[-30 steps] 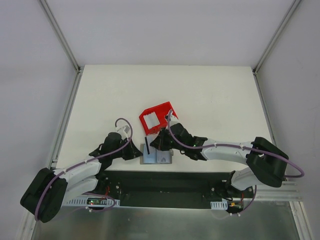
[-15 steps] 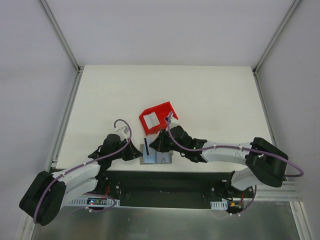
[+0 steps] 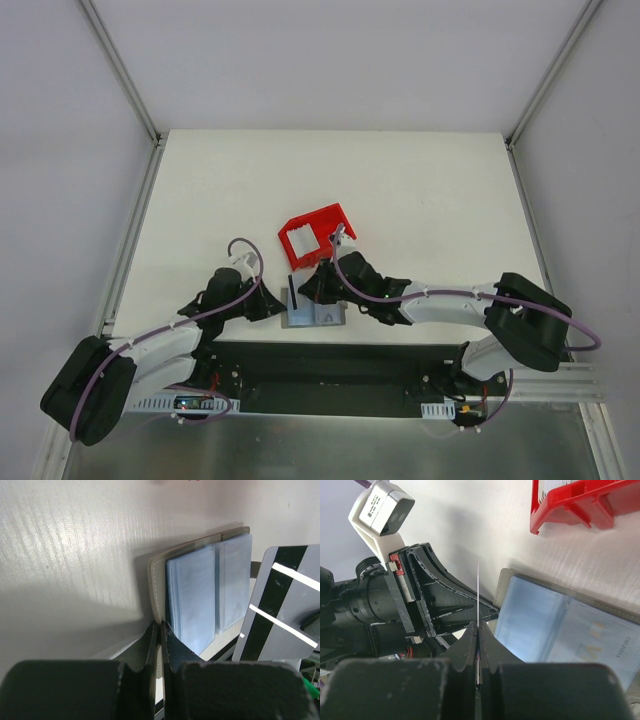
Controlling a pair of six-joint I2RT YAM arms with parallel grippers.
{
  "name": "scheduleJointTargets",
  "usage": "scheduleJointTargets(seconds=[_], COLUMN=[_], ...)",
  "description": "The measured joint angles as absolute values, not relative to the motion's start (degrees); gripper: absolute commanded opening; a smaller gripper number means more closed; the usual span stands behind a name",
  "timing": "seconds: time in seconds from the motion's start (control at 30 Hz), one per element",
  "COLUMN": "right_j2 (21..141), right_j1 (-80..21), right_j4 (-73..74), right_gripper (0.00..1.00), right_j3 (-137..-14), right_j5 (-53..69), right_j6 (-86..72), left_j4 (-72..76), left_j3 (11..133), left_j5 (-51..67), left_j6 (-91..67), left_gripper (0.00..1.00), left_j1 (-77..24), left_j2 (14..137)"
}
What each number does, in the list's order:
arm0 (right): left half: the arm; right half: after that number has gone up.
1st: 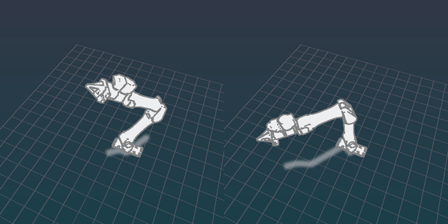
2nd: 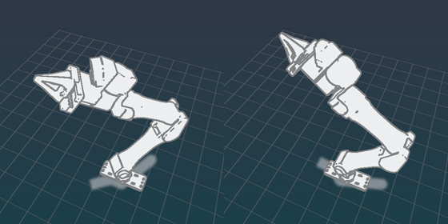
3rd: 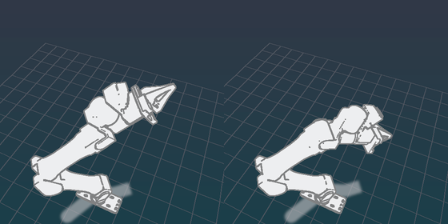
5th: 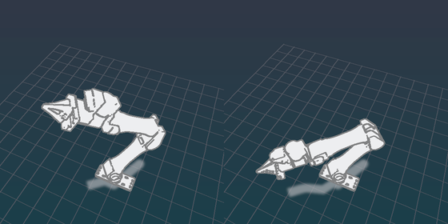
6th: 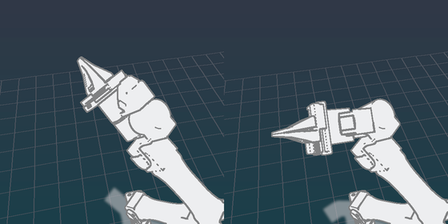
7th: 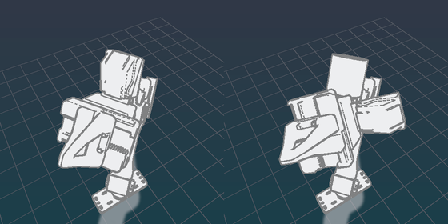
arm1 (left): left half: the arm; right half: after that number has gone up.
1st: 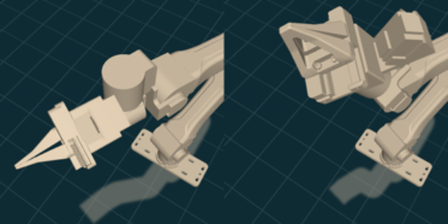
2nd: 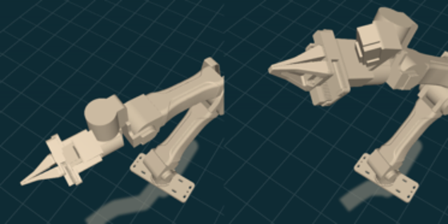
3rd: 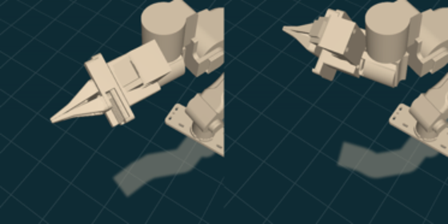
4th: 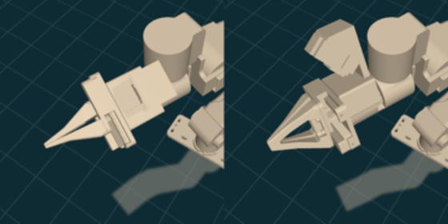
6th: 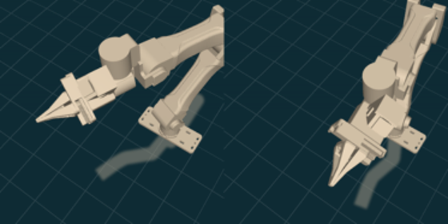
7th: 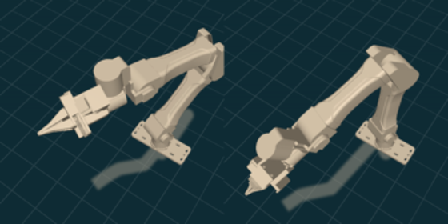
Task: Put the credit cards into the card holder
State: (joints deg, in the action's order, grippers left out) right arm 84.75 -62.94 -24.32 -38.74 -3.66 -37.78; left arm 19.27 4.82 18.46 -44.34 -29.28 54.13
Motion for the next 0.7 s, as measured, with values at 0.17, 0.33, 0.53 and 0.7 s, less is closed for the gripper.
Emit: scheduleJointTargets(seconds=[0.17, 0.33, 0.53, 0.7], right_j2=[84.8, 84.7, 84.7, 84.2], right_j1=[-62.9, -62.8, -61.9, -60.8], right_j4=[-24.8, -25.7, -27.4, -30.0], right_gripper=[0.00, 0.00, 0.00, 0.00], right_j3=[-38.7, -37.8, -35.4, -32.6], right_j5=[-3.8, -4.2, -4.2, -4.1], right_j6=[-37.3, -37.3, -37.4, -38.3], left_j4=[22.5, 24.8, 25.3, 25.6], left_j3=[4.8, 4.8, 4.8, 4.8], left_j5=[18.5, 18.5, 18.4, 18.4], left_j6=[-44.8, -45.6, -45.9, -46.0], left_gripper=[0.00, 0.00, 0.00, 0.00], left_j1=[-29.6, -29.7, -29.7, -29.7], left_j2=[57.1, 59.0, 59.3, 59.6])
